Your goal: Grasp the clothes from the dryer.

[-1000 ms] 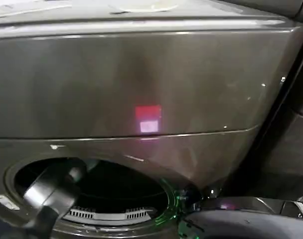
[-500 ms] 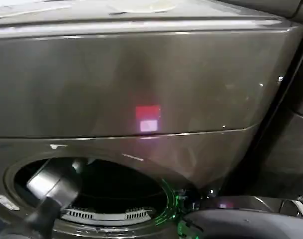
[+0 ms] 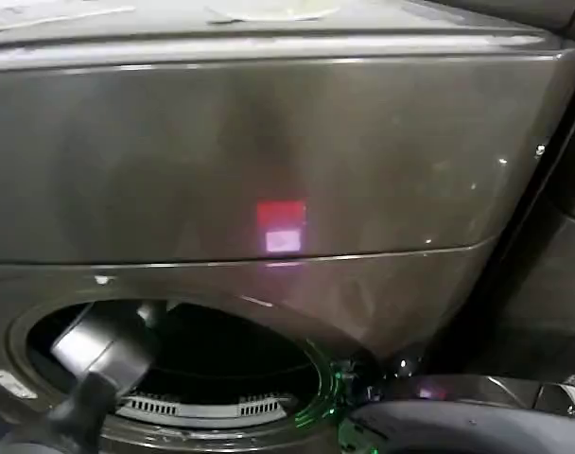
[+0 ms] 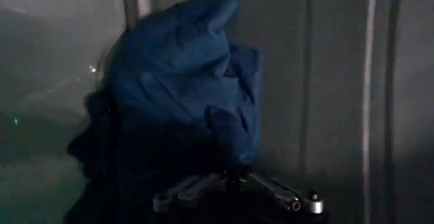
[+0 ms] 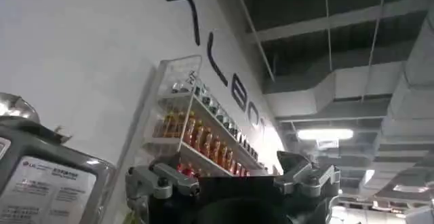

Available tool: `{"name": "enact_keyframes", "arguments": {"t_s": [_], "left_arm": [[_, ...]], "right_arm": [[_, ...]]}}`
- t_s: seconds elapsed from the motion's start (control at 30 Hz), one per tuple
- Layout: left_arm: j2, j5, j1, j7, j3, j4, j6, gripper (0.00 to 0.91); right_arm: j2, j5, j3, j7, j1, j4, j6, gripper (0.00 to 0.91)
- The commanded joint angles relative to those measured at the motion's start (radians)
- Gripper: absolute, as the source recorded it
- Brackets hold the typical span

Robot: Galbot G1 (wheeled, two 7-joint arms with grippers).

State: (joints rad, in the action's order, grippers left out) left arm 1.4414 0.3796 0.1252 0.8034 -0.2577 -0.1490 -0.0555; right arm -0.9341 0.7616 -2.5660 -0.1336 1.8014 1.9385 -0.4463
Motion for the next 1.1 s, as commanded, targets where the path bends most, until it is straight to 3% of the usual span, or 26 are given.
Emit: {"name": "enact_keyframes", "arguments": {"t_s": [0.03, 0.2, 0.33, 0.47, 0.7, 0.8, 1.1], "left_arm": [[-0.034, -0.079, -0.165, -0.143, 0.3, -0.254, 0.067, 0.0], [-0.073, -0.224, -0.339, -0.34, 0.396, -0.551, 0.186, 0.0], [-0.039, -0.318, -0.468, -0.6, 0.536, -0.795, 0.24, 0.0], [-0.006, -0.389, -0.576, -0.777, 0.612, -0.979, 0.193, 0.0], [0.021, -0.43, -0.743, -0.964, 0.672, -1.145, 0.061, 0.0], [0.038, -0.447, -0.787, -1.022, 0.681, -1.2, -0.009, 0.0], [0.061, -0.434, -0.794, -1.049, 0.673, -1.212, 0.037, 0.0]], "right_arm": [[-0.004, -0.018, 0.036, 0.0, -0.018, 0.007, 0.001, 0.907], [-0.006, -0.025, 0.065, 0.0, -0.034, 0.017, 0.002, 0.907], [-0.007, -0.024, 0.075, -0.001, -0.038, 0.024, 0.002, 0.907], [-0.008, -0.023, 0.079, -0.001, -0.038, 0.031, 0.001, 0.907], [-0.009, -0.016, 0.07, -0.003, -0.035, 0.027, 0.008, 0.907], [-0.007, -0.008, 0.073, 0.026, -0.035, 0.034, 0.018, 0.907], [-0.003, 0.002, 0.039, 0.012, -0.017, 0.014, 0.041, 0.907]]}}
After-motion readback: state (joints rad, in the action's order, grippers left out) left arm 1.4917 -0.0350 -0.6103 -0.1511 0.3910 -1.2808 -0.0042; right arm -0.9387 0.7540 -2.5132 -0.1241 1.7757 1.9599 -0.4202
